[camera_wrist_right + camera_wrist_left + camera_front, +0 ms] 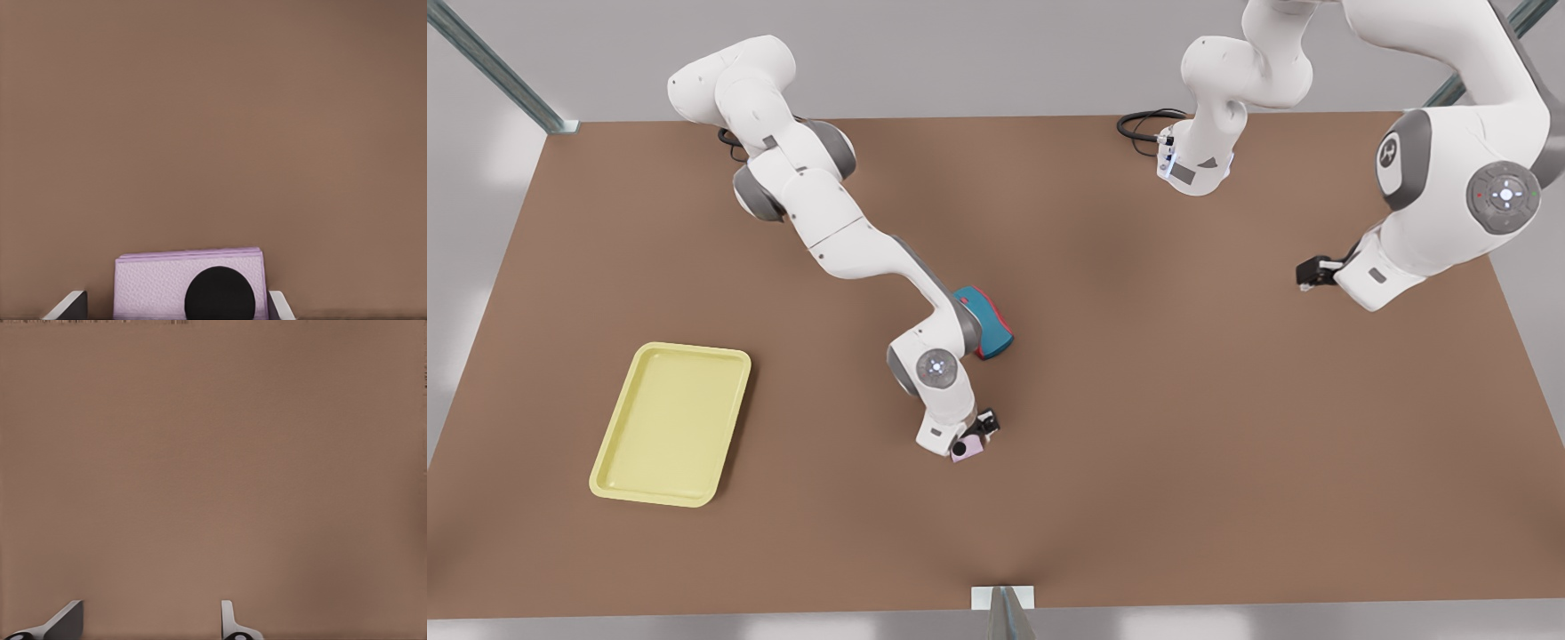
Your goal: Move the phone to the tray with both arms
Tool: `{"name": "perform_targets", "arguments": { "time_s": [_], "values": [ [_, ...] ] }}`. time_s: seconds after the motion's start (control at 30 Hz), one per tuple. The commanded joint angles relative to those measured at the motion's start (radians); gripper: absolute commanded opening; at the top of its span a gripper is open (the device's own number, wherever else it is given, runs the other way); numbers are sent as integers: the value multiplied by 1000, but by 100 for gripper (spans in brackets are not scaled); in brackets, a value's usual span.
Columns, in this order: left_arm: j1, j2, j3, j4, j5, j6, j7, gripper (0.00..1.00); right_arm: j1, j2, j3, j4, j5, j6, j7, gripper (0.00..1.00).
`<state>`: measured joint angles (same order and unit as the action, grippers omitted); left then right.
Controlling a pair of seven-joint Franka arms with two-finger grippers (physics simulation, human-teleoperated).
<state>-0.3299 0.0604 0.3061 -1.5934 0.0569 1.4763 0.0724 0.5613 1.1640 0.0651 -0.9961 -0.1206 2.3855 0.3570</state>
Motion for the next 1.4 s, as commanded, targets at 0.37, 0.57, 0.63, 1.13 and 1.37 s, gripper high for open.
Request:
{"name": "perform_targets", "arguments": {
  "time_s": [0.37,0.57,0.63,1.13,1.37],
  "values": [
    [-1,-1,5,20,9,-1,47,100,-3,-17,-7,-30,-1,1,-9,92],
    [0,-1,4,21,11,2,47,100,-6,-17,-7,-30,2,6,-15,84],
    [-1,-2,4,21,11,1,47,100,-6,-18,-7,-29,3,4,-13,84],
    [0,4,5,21,11,1,47,100,-1,-24,-5,-33,-1,3,-16,83],
    [-1,6,4,21,11,1,46,100,-4,-27,-7,-38,3,4,-15,75]
  ]
}}
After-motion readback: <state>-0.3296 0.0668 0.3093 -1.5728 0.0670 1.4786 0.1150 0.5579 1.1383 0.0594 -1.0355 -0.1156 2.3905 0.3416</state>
